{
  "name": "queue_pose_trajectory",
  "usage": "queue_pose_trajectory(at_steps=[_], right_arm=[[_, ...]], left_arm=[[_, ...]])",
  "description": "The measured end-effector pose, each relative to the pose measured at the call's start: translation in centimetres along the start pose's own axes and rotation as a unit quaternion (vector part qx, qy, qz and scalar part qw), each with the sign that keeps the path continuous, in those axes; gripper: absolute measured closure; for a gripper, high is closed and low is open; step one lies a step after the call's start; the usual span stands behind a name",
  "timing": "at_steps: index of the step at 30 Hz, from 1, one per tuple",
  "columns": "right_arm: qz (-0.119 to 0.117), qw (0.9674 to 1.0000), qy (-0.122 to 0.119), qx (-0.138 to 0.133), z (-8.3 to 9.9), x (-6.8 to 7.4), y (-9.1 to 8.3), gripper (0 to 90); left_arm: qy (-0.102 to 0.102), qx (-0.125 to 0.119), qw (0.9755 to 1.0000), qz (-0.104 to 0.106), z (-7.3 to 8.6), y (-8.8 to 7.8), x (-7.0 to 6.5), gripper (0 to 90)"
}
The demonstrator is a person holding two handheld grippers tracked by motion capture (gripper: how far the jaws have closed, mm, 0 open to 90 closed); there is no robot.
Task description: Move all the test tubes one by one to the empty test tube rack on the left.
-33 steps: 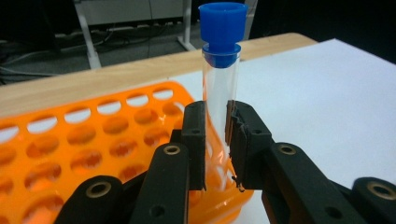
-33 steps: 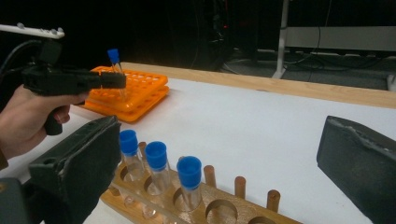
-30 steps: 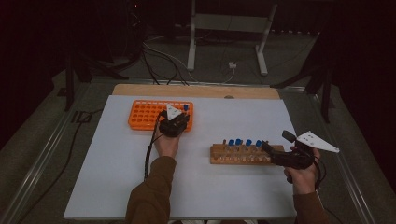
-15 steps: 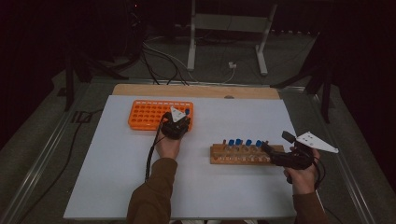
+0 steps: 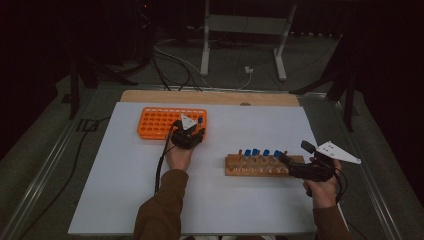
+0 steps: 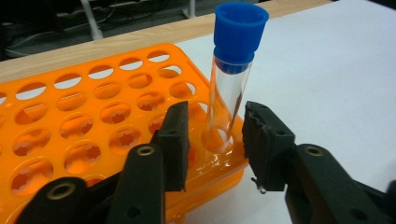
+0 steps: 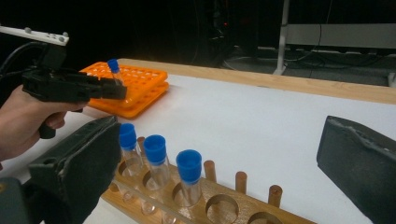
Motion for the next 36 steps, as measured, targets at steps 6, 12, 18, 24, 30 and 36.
queue_pose_trajectory(at_steps=[6, 12, 18, 24, 30, 36], right_arm=[[0.001, 1.0000, 0.000, 0.001, 0.0, 0.0, 0.1, 0.1], [-0.001, 1.0000, 0.001, 0.001, 0.1, 0.1, 0.2, 0.1], [0.001, 1.0000, 0.000, 0.005, 0.4, 0.0, 0.5, 0.1], [0.001, 0.9999, 0.002, 0.016, 0.8, -0.1, 0.9, 0.1], [0.003, 0.9996, -0.006, 0.027, 1.1, 0.1, 1.2, 0.1], [-0.009, 0.9985, -0.015, 0.052, 1.9, 0.3, 1.8, 0.1]], left_arm=[[-0.016, -0.009, 0.9998, 0.005, -0.6, -1.0, 0.1, 51.3], [-0.045, -0.012, 0.9986, 0.023, -0.4, -2.3, 0.5, 36.3], [-0.063, -0.031, 0.9971, 0.030, 0.0, -4.3, 0.4, 16.7], [-0.070, -0.054, 0.9958, 0.023, 0.0, -6.7, 0.3, 1.9], [-0.063, -0.079, 0.9944, 0.031, -0.5, -9.1, -0.4, 1.1], [-0.056, -0.084, 0.9937, 0.047, 0.1, -10.5, -1.7, 1.1]])
Point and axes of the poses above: each handheld gripper's, and its own axes: y roughly forward along the jaws, z roughly out of its underside, x roughly to its left, the point moved 8 cm from there along y, roughly forward along the jaws, and after that the axes turned 4 degrees about z, right-handed, at the moved point
